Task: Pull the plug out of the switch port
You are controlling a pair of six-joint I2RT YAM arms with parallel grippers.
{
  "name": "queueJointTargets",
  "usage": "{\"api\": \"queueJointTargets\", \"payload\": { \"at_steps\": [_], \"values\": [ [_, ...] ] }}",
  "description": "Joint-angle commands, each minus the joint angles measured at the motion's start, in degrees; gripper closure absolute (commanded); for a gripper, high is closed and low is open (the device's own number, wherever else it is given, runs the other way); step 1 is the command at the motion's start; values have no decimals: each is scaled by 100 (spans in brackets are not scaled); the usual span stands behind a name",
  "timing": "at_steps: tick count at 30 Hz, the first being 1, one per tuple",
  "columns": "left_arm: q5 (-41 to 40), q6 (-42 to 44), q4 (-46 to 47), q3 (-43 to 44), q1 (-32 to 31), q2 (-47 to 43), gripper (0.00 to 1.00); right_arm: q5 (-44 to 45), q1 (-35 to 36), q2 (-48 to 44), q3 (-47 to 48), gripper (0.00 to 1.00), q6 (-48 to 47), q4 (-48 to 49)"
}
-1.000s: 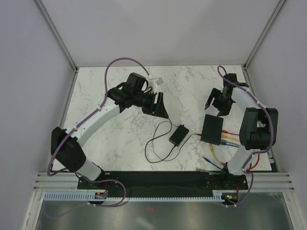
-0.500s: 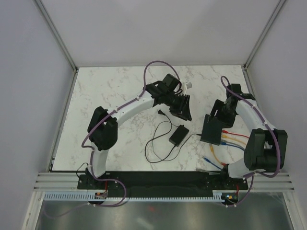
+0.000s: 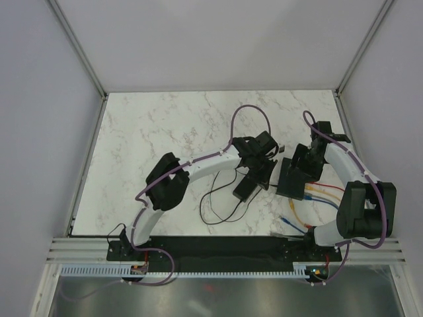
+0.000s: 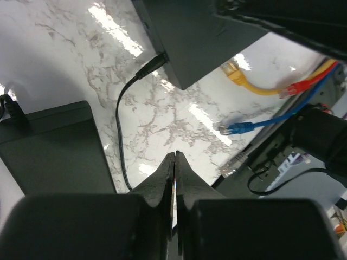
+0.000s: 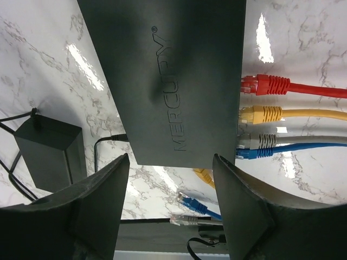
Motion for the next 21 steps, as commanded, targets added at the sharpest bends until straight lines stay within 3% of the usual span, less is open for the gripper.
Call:
{"api": "queueJointTargets", "payload": {
  "at_steps": [1, 11, 16, 21],
  "values": [
    [-551, 363, -178, 225, 43, 234, 94, -96, 70, -157, -28, 30, -45, 62],
    [-737, 653, -275, 242, 105, 533, 96, -281, 193, -34, 60, 32, -142, 88],
    [-394, 618, -468, 242, 456, 674, 96, -282, 202, -77, 69, 32, -159, 27],
    [-648, 662, -556, 216, 886, 630, 96, -352, 219, -25, 34, 32, -159, -8]
  ]
}}
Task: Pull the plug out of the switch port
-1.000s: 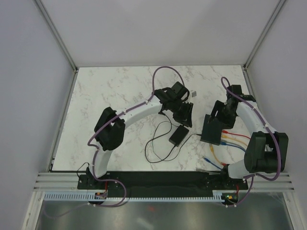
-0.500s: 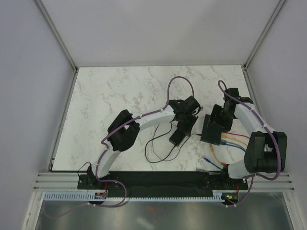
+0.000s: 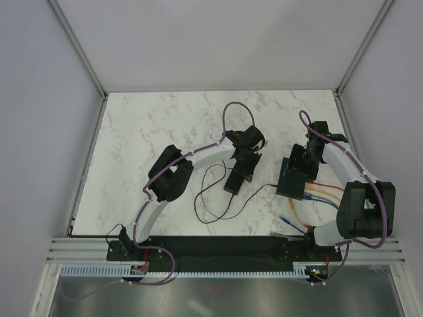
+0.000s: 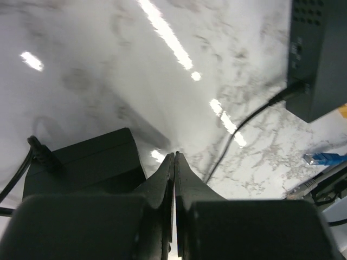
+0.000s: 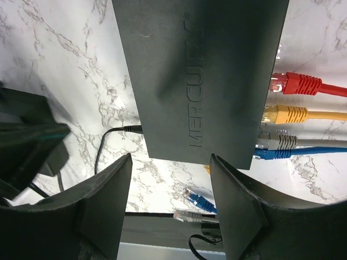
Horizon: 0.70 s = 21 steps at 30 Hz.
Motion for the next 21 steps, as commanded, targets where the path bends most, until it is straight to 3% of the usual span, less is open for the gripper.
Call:
{"api": "queueJointTargets", "payload": {
  "at_steps": [1, 6, 9, 10, 13, 16, 21],
  "values": [
    [-183, 323, -195, 218, 386, -24, 97, -24, 42, 1, 89, 32, -89, -39],
    [571, 499, -169, 534, 396, -76, 93, 117, 51, 116, 159, 32, -98, -83],
    [1161, 596, 50, 684, 387, -138, 82, 231, 51, 238, 256, 32, -37, -135],
    [1310, 622, 155, 667, 387, -173, 70, 240, 51, 274, 317, 32, -28, -170],
    [1715, 832, 525, 605, 317, -348, 50, 214, 51, 344, 431, 31, -28, -188],
    [1681, 1246, 683, 535, 185, -437, 43, 240, 51, 379, 554, 31, -72, -258],
    [1593, 1957, 938, 123, 27, -586, 41, 65, 51, 380, 634, 31, -11, -390]
  ]
}}
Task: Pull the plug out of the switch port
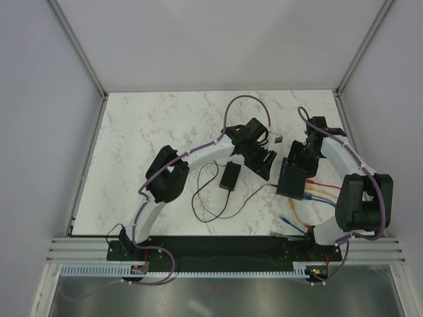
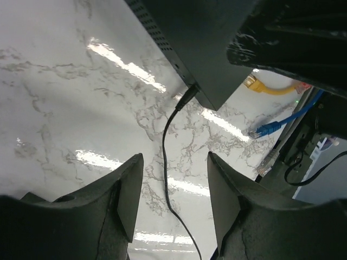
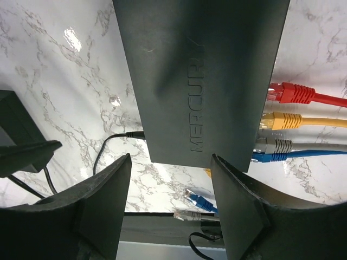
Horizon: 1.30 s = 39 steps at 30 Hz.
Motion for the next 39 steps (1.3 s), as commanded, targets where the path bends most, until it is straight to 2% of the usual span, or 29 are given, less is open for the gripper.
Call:
{"api": "queueJointTargets", "payload": {
  "at_steps": [1, 6, 10, 14, 19, 25, 32, 35, 39],
  "values": [
    [203, 1057, 505, -282, -105, -520, 42, -128, 23, -1, 173, 31, 55, -183],
    [484, 1823, 1033, -870, -149, -679, 43, -444, 23, -45, -29, 31, 196, -236],
    [441, 2447, 1595, -1267, -315, -846, 44, -375, 23, -168, -83, 31, 275, -358],
    [317, 2019, 1781, -1101, -325, -662, 45, -313, 14, -308, -109, 31, 389, -464],
    [659, 822, 1772, -723, -298, -539, 52, -182, 14, -388, -188, 31, 407, -464],
    [783, 980, 1877, -872, -325, -618, 51, -14, -65, -379, -223, 31, 354, -464],
    [1046, 593, 2158, -889, -289, -627, 50, -163, -153, -431, -223, 31, 424, -464],
    [951, 856, 2237, -986, -298, -670, 47, -435, -284, -414, -276, 32, 521, -455],
    [599, 1803, 2746, -1653, -316, -942, 45, -638, -390, -370, -267, 32, 617, -473]
  ]
}}
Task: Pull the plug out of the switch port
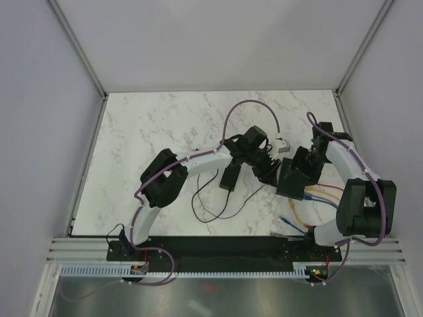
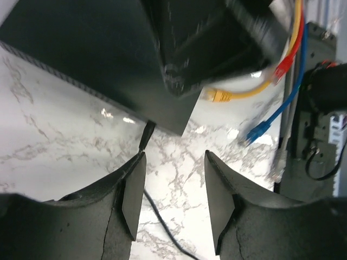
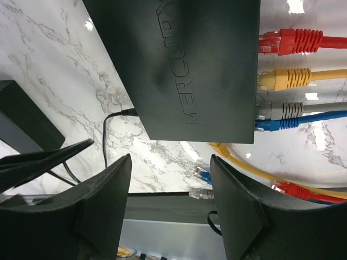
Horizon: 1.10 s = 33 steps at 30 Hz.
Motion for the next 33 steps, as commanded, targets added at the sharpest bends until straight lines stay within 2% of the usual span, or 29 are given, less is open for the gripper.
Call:
{"api": "queueJointTargets", "payload": {
  "at_steps": [1, 3, 8, 14, 18, 33],
  "values": [
    [-182, 927, 611, -493, -1, -436, 45, -256, -84, -112, 15, 32, 211, -90],
    [-121, 1408, 700, -643, 8, -445, 45, -238, -119, -95, 67, 32, 281, -178],
    [-41, 1921, 972, -705, -10, -339, 46, -378, -313, 98, 182, 34, 483, -275],
    [-349, 2114, 1298, -732, -71, -234, 48, -396, -322, 292, 384, 40, 642, -275],
    [-446, 2229, 1315, -687, -168, -128, 55, -449, -322, 389, 472, 41, 660, -205],
    [-1306, 2879, 1692, -1109, -449, -128, 63, -695, -339, 846, 823, 42, 616, -38]
  ]
}}
